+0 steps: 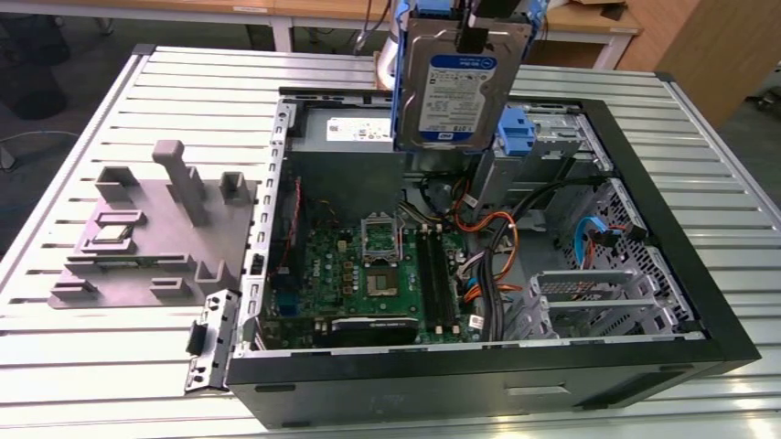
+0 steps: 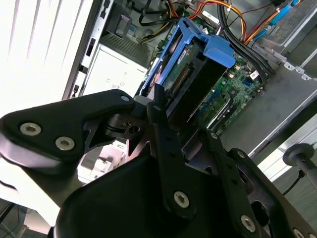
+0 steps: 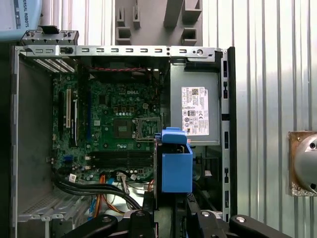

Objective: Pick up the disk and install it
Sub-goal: 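Pick up the disk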

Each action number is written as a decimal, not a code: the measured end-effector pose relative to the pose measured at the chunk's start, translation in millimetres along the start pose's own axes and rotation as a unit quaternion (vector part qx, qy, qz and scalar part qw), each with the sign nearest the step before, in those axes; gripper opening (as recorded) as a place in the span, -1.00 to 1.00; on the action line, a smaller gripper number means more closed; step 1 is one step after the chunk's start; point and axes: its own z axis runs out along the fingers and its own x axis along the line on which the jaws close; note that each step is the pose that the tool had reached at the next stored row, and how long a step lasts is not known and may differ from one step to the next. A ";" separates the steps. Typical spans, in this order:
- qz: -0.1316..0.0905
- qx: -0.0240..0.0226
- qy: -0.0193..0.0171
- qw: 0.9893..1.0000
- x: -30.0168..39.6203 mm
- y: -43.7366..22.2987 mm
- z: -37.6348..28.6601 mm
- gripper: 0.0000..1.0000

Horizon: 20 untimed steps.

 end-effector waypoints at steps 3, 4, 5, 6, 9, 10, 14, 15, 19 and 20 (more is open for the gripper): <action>0.000 0.000 0.000 1.000 2.8 0.0 0.0 -0.30; 0.000 0.000 0.000 1.000 3.8 -0.1 0.0 -0.30; 0.000 0.000 0.000 1.000 4.8 -0.1 0.0 -0.30; 0.000 0.000 0.000 1.000 5.6 -0.1 0.0 -0.30; 0.000 0.000 0.000 1.000 6.6 0.0 0.0 -0.30; 0.000 0.000 0.000 1.000 6.6 -0.1 0.0 -0.30; 0.000 0.000 0.000 1.000 6.9 -0.1 0.0 -0.30; 0.000 0.000 0.000 1.000 7.2 -0.1 -0.1 -0.30; 0.000 0.000 0.000 1.000 9.5 -0.1 -0.1 -0.30; 0.000 0.000 0.000 1.000 10.1 -0.2 -0.2 -0.30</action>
